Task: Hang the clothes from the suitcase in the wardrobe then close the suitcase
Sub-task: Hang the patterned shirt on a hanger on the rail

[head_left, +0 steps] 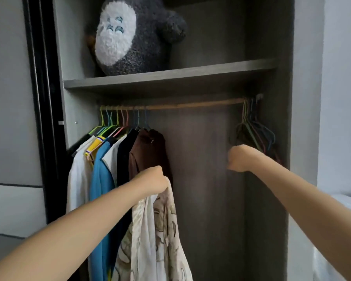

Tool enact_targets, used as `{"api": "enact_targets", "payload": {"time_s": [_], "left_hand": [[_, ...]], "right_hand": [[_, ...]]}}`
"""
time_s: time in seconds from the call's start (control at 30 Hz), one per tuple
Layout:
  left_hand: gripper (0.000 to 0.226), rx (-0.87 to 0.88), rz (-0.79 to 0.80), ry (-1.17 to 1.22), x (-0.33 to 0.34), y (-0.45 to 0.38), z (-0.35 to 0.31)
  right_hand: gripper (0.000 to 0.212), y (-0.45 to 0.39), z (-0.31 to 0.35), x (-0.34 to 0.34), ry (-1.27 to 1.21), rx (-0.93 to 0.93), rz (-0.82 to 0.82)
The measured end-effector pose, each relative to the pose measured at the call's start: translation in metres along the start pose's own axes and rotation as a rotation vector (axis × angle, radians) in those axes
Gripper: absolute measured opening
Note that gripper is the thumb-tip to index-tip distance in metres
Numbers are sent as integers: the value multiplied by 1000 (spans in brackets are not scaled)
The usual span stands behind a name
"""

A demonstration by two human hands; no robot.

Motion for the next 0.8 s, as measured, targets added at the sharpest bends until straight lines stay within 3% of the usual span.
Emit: {"api": "enact_targets", "payload": {"time_s": [0.07, 0.23, 0.4, 0.57, 0.7, 0.8], "left_hand": [[24, 49, 40, -124, 7, -23, -1], [26, 5, 16, -73, 16, -86, -11], [34, -11, -1, -13, 18, -113, -15], [12, -9, -43, -28, 17, -124, -21], [27, -17, -59, -66, 16, -133, -29], [30, -16, -71, -73, 19, -141, -28]], "right_hand": [[30, -19, -17, -7, -44, 110, -75], [33, -62, -39, 1, -47, 308, -115], [39, -95, -49, 11, 118, 414, -209], [48, -124, -73, 32, -12, 575, -187], [42, -134, -82, 34, -111, 634, -305], [43, -131, -85, 19, -83, 659, -507]]}}
Point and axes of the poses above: each hand's wrist, its own y-axis away from the middle knuckle, its own x-axis out of the palm, z = x × y, the point moved 5 cm from there along -y, towards the middle knuckle, and after that the axes turned 2 degrees about y, right-handed, at the moved point
